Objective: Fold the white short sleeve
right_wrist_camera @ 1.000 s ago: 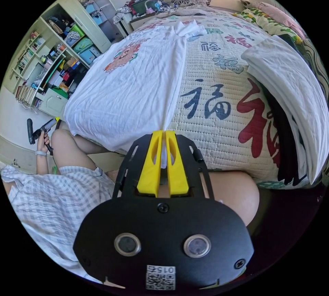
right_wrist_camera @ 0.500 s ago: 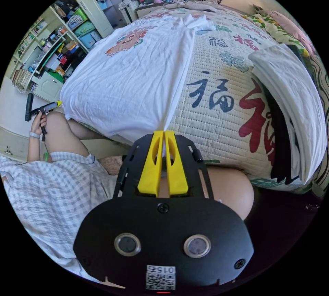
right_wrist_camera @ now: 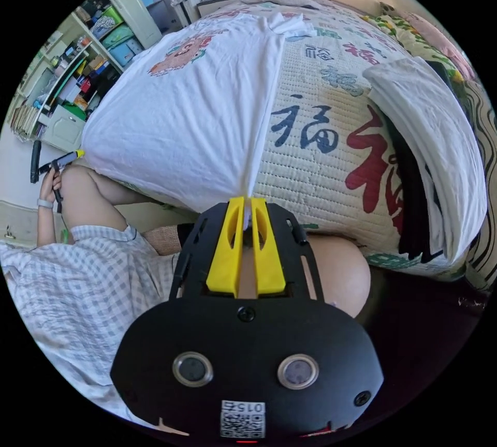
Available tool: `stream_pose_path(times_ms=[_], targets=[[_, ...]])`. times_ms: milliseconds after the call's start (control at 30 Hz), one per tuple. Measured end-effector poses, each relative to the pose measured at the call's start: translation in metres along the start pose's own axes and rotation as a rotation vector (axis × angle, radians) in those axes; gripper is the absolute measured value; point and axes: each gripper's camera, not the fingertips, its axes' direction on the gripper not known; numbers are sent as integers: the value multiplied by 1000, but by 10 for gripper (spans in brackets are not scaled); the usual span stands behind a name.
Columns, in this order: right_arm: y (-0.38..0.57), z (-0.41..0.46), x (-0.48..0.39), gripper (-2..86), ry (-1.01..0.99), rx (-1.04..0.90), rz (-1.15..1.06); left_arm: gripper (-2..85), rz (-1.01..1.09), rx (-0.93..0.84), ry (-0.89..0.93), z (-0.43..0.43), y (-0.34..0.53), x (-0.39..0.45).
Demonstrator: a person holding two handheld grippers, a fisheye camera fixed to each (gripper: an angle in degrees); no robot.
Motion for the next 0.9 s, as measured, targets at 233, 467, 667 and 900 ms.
stream_pose_path(times_ms=[233,467,667,900], targets=[[-45,-58,52,54,-12,336,71,60,239,325,-22,-48,-48,80],[-204,-42,110,61,-154,497,134,74,615,297,217,42,-234,276],[-308,7,148,75,-141,423,200,77,723,110,221,177,-352,442],[-352,50,184,76,-253,390,247,75,810,-53,109,328,-410,573]])
